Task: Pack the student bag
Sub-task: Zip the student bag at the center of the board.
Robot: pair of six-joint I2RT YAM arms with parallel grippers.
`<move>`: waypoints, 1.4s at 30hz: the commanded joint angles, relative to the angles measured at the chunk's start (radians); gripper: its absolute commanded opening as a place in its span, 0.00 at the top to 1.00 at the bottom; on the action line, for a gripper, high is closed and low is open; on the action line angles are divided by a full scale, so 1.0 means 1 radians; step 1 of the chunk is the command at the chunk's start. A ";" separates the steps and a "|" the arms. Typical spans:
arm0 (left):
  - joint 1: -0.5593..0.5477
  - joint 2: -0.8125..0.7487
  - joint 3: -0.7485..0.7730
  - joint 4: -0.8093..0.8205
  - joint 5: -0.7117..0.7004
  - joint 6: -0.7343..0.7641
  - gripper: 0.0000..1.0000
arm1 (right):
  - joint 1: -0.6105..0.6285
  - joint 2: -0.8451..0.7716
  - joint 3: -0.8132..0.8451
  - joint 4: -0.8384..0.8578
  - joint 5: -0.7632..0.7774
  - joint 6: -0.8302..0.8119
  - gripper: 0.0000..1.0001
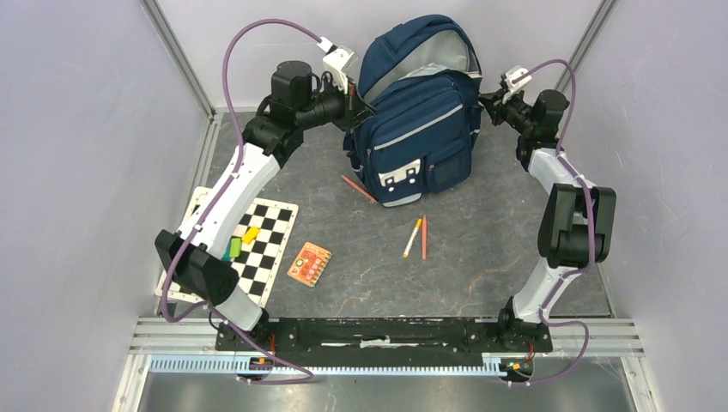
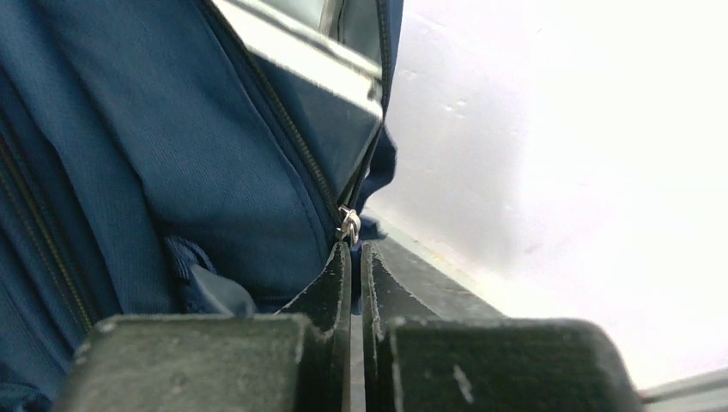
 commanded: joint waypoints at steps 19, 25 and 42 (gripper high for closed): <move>0.005 0.111 0.234 0.107 -0.012 -0.092 0.98 | 0.064 -0.293 0.030 0.183 0.337 -0.218 1.00; 0.003 0.142 0.264 0.107 -0.080 -0.188 0.98 | 0.105 -0.330 0.049 0.173 0.328 -0.236 1.00; -0.033 0.206 0.298 0.106 -0.158 -0.282 0.98 | 0.375 -0.375 0.107 0.095 0.384 -0.320 1.00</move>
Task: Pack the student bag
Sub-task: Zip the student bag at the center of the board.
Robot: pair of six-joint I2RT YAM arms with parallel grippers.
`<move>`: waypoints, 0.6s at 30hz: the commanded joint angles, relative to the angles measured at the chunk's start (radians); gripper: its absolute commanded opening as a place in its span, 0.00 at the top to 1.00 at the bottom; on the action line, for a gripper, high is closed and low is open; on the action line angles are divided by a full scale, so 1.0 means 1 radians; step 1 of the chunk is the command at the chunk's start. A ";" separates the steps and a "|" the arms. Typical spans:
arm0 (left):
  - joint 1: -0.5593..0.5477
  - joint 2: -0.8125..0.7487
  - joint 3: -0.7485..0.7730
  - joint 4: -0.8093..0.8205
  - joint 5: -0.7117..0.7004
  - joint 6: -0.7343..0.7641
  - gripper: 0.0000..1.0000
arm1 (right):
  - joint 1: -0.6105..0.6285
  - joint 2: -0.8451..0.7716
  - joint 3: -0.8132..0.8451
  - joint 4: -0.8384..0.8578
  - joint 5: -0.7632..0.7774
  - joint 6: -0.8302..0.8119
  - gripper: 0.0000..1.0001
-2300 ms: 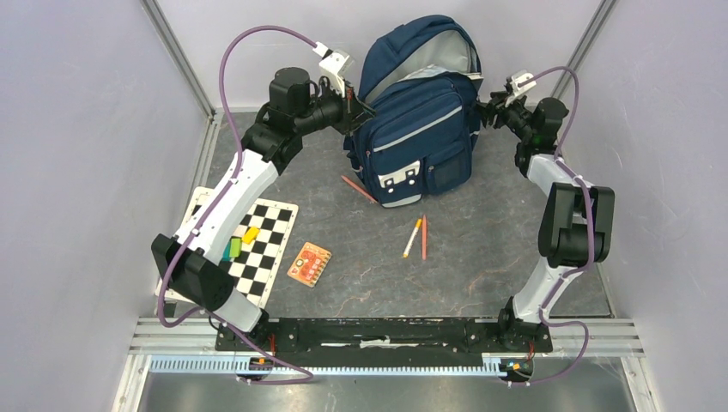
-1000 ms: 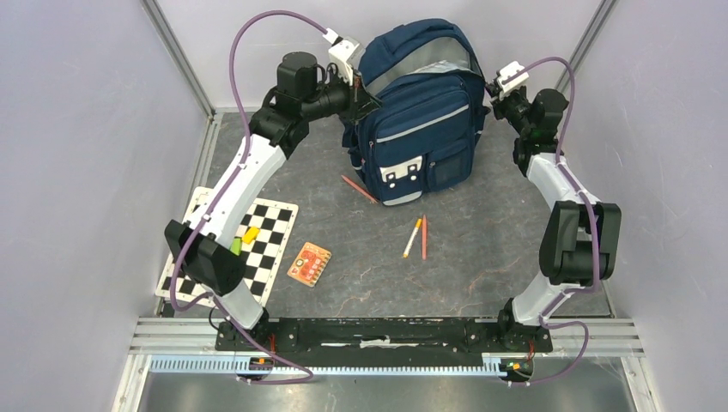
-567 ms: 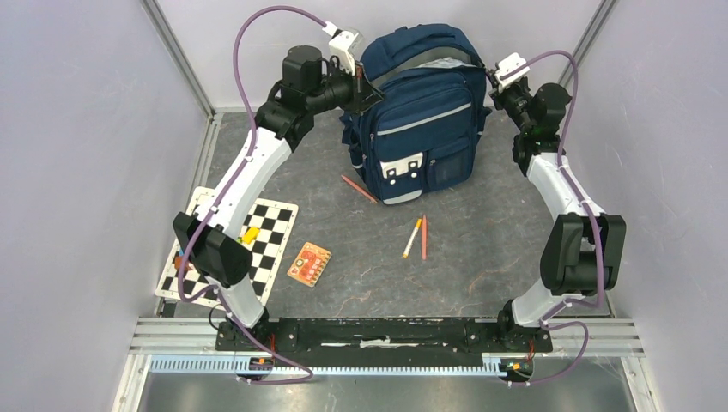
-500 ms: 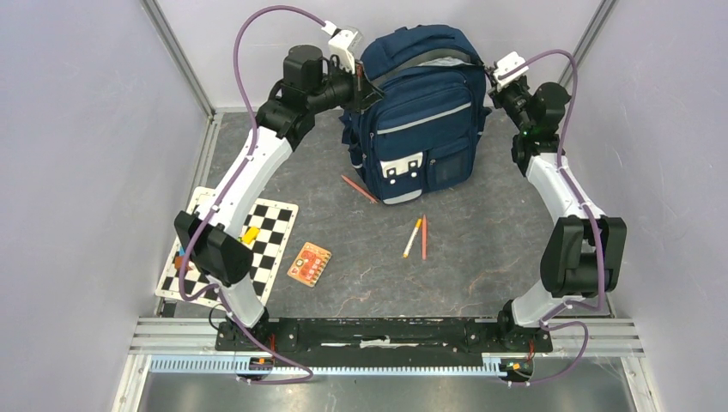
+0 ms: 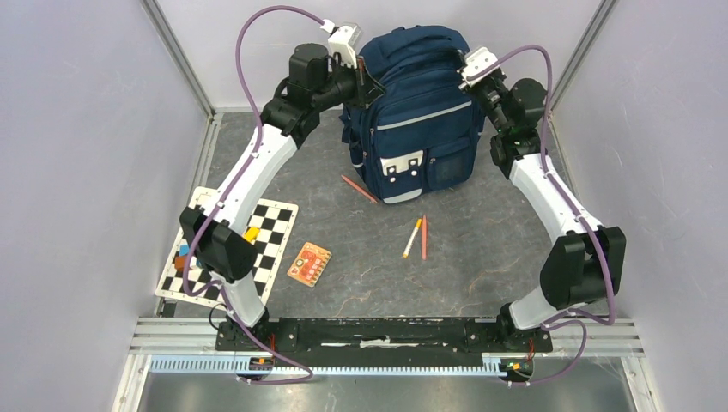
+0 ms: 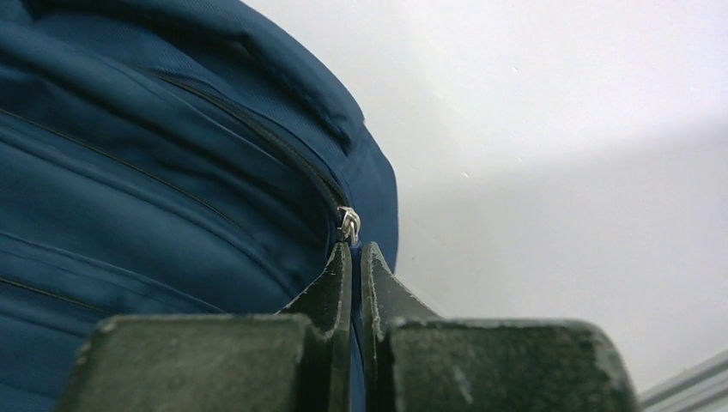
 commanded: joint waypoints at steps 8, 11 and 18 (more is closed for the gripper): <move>-0.015 0.050 0.108 0.151 -0.001 -0.085 0.98 | 0.236 -0.015 0.170 0.014 -0.011 -0.136 1.00; -0.014 0.066 0.130 0.157 0.027 -0.077 0.98 | 0.289 0.010 0.208 -0.021 0.004 -0.170 1.00; -0.015 0.013 0.089 0.131 0.009 0.056 0.92 | 0.314 0.024 0.229 0.035 0.120 -0.143 1.00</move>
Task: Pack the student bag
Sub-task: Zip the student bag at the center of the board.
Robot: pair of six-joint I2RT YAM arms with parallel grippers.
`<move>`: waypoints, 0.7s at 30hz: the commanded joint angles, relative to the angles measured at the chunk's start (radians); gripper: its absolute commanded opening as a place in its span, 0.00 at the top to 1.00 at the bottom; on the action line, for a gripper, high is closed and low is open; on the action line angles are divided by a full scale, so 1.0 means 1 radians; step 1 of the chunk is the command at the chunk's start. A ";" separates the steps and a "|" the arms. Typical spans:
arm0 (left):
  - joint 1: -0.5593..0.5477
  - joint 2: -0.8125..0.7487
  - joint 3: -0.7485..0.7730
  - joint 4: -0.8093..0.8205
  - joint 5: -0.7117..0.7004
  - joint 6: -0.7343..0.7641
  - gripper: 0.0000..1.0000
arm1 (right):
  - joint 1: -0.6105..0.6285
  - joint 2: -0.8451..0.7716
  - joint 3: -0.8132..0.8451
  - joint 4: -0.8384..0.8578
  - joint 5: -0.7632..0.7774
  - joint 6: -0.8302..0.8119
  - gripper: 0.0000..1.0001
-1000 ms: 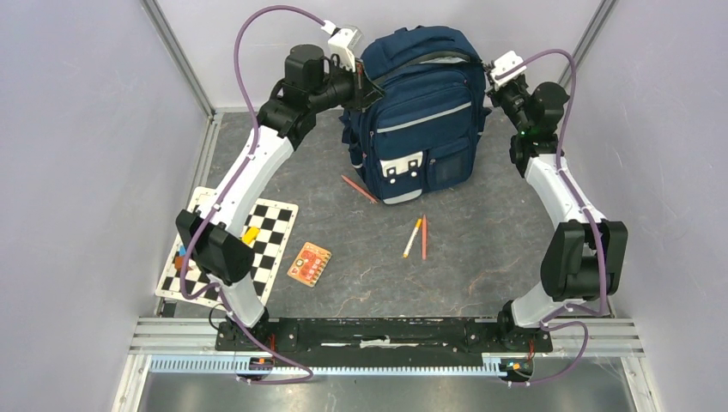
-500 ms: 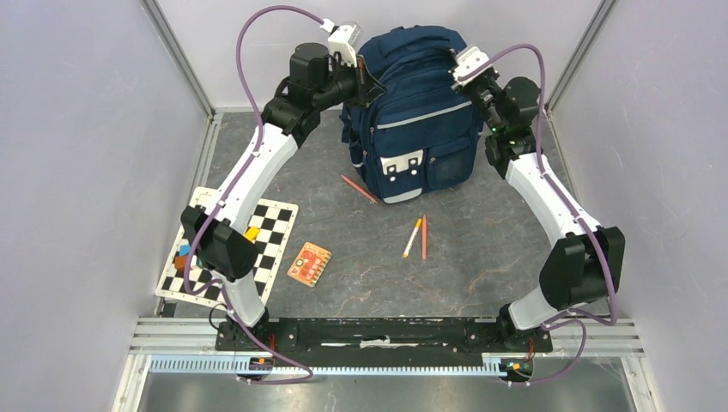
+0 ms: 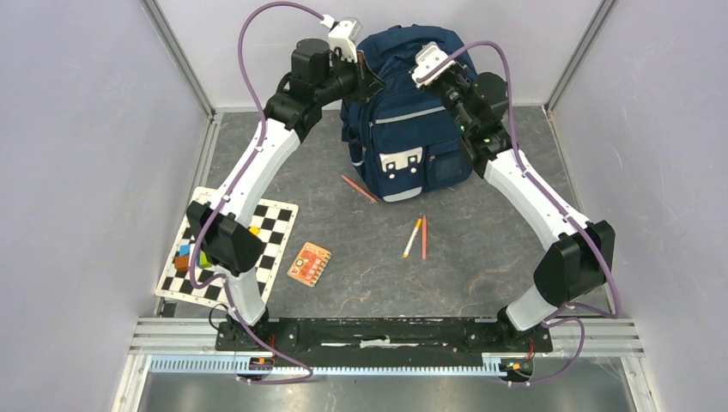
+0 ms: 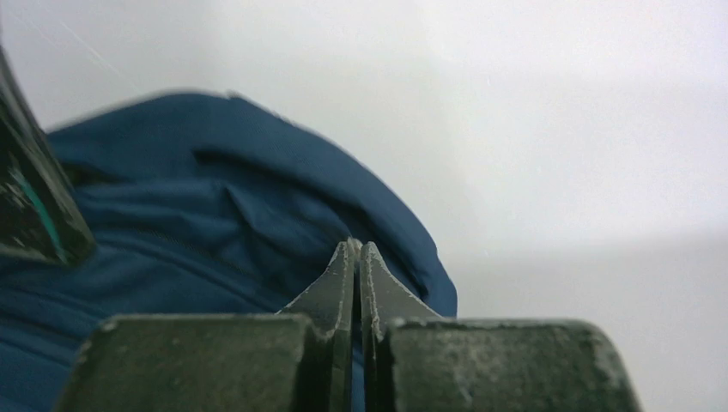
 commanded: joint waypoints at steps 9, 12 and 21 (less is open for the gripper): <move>0.009 -0.194 -0.188 0.151 -0.033 0.132 0.19 | 0.062 -0.007 0.108 0.117 -0.131 -0.004 1.00; 0.028 -0.238 -0.283 0.182 -0.023 0.105 0.16 | 0.063 -0.005 0.114 0.102 -0.121 0.004 1.00; 0.045 -0.327 -0.508 0.308 0.087 0.014 0.05 | 0.030 -0.019 0.296 -0.171 0.178 0.310 0.52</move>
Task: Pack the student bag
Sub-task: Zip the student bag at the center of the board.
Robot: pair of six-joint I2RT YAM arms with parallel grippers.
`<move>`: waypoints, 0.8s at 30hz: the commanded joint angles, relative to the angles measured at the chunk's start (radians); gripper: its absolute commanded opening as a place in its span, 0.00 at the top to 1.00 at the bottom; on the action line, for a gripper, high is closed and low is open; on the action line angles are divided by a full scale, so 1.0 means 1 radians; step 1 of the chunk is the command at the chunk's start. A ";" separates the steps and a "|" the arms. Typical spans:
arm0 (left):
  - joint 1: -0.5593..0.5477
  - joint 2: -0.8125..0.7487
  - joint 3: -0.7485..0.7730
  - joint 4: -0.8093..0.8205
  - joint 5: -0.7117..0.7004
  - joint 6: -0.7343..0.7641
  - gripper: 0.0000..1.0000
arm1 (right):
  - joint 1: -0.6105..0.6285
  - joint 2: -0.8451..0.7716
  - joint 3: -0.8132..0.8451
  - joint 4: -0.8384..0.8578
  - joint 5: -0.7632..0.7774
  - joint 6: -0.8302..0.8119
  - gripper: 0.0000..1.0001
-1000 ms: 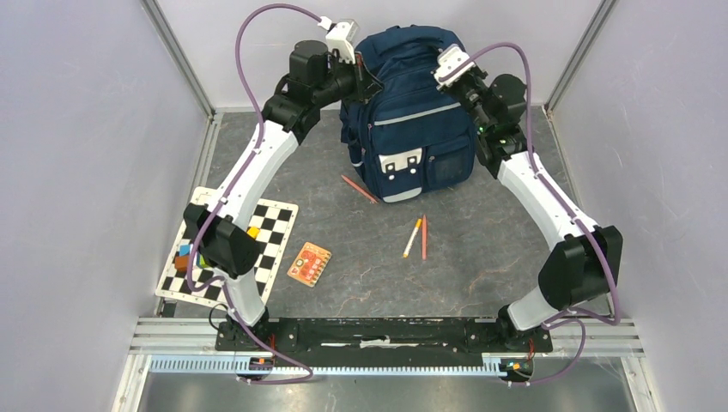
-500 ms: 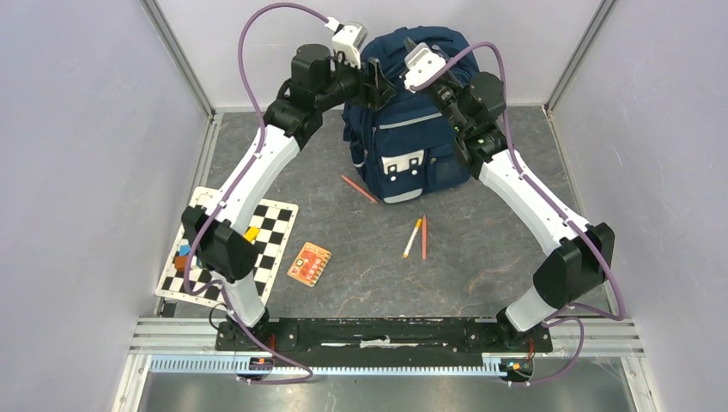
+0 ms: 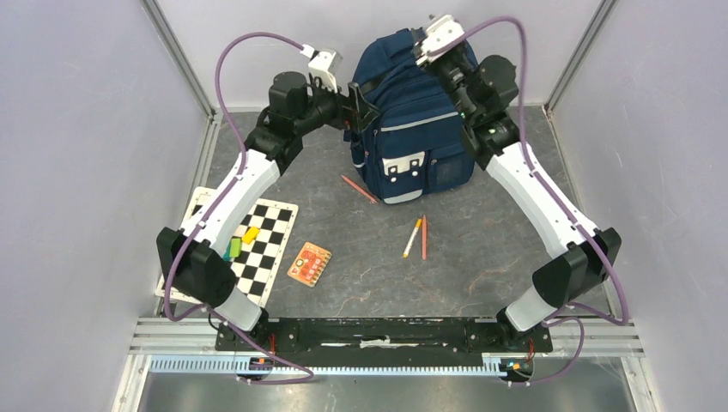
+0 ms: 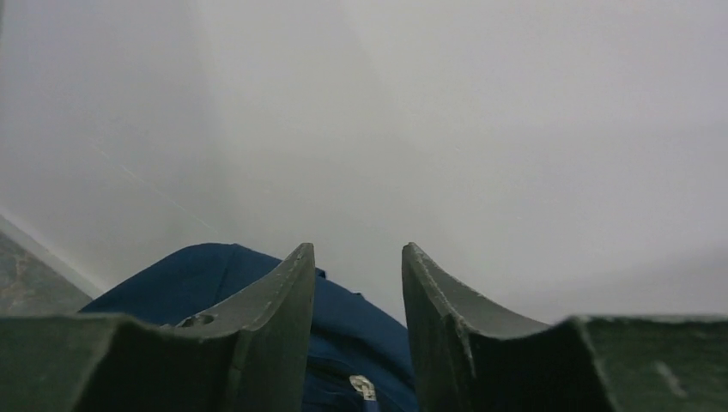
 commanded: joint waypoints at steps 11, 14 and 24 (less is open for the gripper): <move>0.012 -0.091 -0.168 0.155 0.020 -0.071 0.03 | -0.147 -0.188 -0.019 -0.307 0.195 0.986 0.39; 0.015 -0.076 -0.162 0.187 0.046 -0.068 0.04 | -0.185 -0.241 -0.105 -0.307 0.148 1.237 0.47; 0.017 -0.043 -0.153 0.221 0.102 -0.038 0.05 | -0.184 -0.275 -0.234 -0.245 0.125 1.587 0.51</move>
